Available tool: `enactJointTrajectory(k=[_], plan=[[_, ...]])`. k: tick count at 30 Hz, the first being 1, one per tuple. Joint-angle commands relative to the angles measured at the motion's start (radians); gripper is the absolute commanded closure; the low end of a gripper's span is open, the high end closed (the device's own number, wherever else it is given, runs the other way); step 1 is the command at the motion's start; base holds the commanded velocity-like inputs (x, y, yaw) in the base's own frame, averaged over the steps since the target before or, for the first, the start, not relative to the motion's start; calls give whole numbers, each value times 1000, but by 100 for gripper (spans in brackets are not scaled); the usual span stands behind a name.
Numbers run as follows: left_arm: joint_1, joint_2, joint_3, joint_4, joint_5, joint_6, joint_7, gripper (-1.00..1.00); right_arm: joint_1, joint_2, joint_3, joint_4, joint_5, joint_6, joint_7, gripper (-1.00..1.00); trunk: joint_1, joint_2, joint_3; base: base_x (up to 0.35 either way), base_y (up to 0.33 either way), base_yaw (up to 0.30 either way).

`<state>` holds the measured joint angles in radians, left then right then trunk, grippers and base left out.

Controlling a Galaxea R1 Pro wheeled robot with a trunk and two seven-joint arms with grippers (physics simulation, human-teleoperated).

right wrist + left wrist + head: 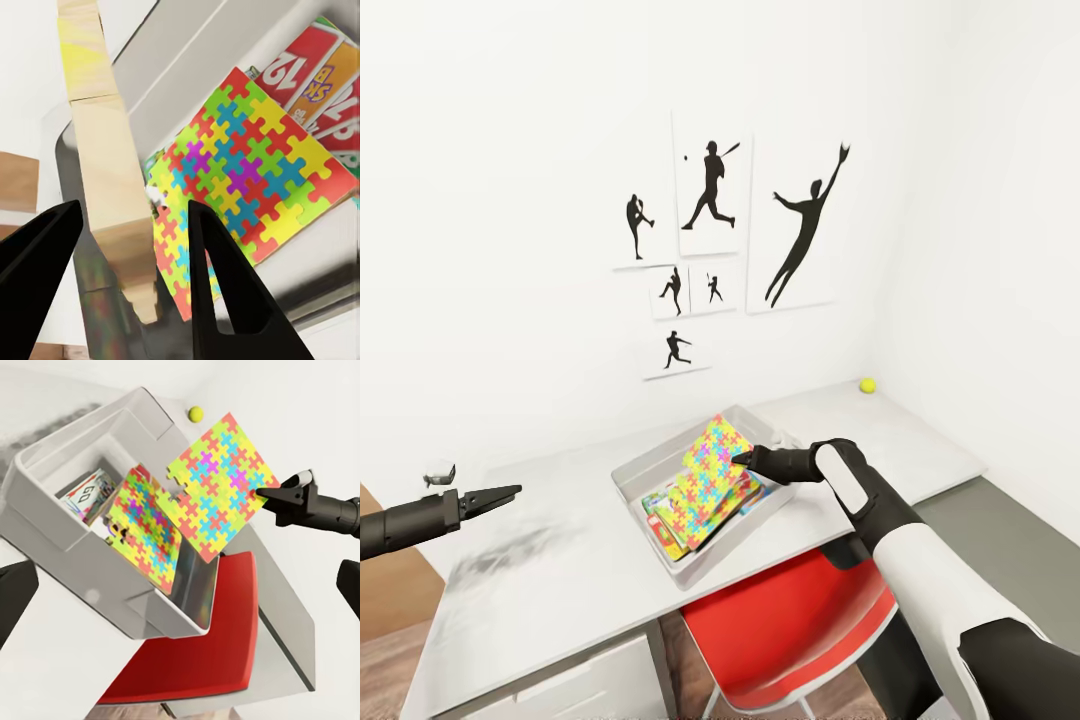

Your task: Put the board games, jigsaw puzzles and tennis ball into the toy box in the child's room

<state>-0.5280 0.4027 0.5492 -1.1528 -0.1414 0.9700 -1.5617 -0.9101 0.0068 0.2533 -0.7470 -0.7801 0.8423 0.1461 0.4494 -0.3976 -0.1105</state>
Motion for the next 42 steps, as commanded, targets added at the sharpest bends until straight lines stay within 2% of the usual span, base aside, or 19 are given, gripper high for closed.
enactJointTrajectory(k=[1,3,8,18,36,37,42], plan=[[-1,0,1,-1,-10,10,-9,-100,-1,0,0,0,12,3,7,100,1,-2,-4,0,0,0],[-1,0,1,-1,-10,10,-9,-100,-1,3,-1,0,35,2,7,100,1,-2,-6,0,0,0],[-1,2,1,-1,-10,10,-9,-100,-1,19,0,0,52,2,7,100,1,-2,-13,0,0,0],[-1,4,1,-1,-10,10,-9,-100,-1,22,-3,-1,54,2,16,100,1,-2,-23,0,0,0],[-1,5,3,-1,-10,9,-9,-100,-21,23,-6,-3,54,0,24,100,1,-2,-24,0,0,0],[-1,5,3,-1,-10,9,-9,-100,-22,23,-6,-3,54,0,23,-100,1,-2,-24,0,0,0],[-1,5,3,-1,-10,9,-9,-100,-21,22,-6,-3,54,-2,24,-100,1,-2,-24,0,0,0]])
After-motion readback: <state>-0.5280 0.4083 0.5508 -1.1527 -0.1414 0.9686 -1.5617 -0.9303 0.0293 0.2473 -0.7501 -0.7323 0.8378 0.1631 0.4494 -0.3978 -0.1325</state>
